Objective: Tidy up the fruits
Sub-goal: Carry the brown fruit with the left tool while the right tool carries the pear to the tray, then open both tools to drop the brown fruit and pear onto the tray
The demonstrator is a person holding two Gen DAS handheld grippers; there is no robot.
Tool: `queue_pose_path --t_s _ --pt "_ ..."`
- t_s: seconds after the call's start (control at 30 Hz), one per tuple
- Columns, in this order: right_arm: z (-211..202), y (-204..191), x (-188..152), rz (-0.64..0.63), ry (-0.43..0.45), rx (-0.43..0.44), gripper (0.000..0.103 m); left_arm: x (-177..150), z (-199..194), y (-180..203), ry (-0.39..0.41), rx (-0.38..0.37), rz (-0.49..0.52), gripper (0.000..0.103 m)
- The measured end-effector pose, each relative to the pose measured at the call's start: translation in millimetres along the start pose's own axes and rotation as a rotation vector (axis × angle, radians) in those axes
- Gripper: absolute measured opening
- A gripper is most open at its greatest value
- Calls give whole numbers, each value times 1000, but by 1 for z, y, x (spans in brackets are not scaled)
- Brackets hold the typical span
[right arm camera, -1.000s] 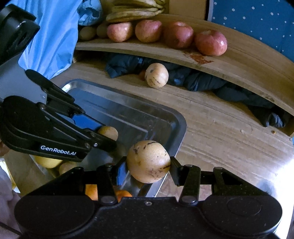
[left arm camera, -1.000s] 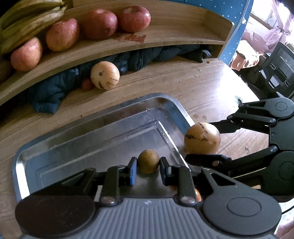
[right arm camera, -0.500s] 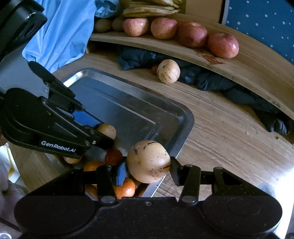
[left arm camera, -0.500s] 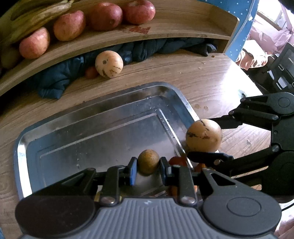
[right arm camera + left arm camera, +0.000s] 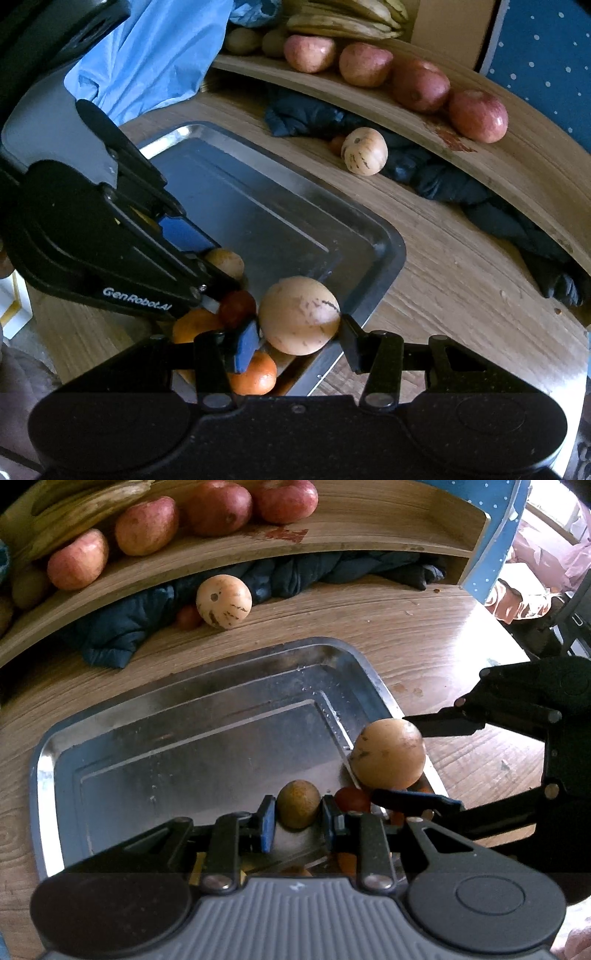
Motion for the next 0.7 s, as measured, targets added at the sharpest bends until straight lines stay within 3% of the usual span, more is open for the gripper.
queue_pose_path --t_s 0.43,0.7 --pt "-4 2 -1 5 4 -9 53 -4 -7 1 0 0 -7 29" --pt "-12 8 -4 36 10 -7 63 -9 -18 1 7 6 -30 40"
Point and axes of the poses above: each gripper's, at about its wrist camera, not at the fingertips, and z roughly the way its jaws point, y to its right, x to its top, the point moved 2 cm from there along z, roughly the way its jaws point, and after that the axes turned 14 degrees about z, right-handed, at the moved point
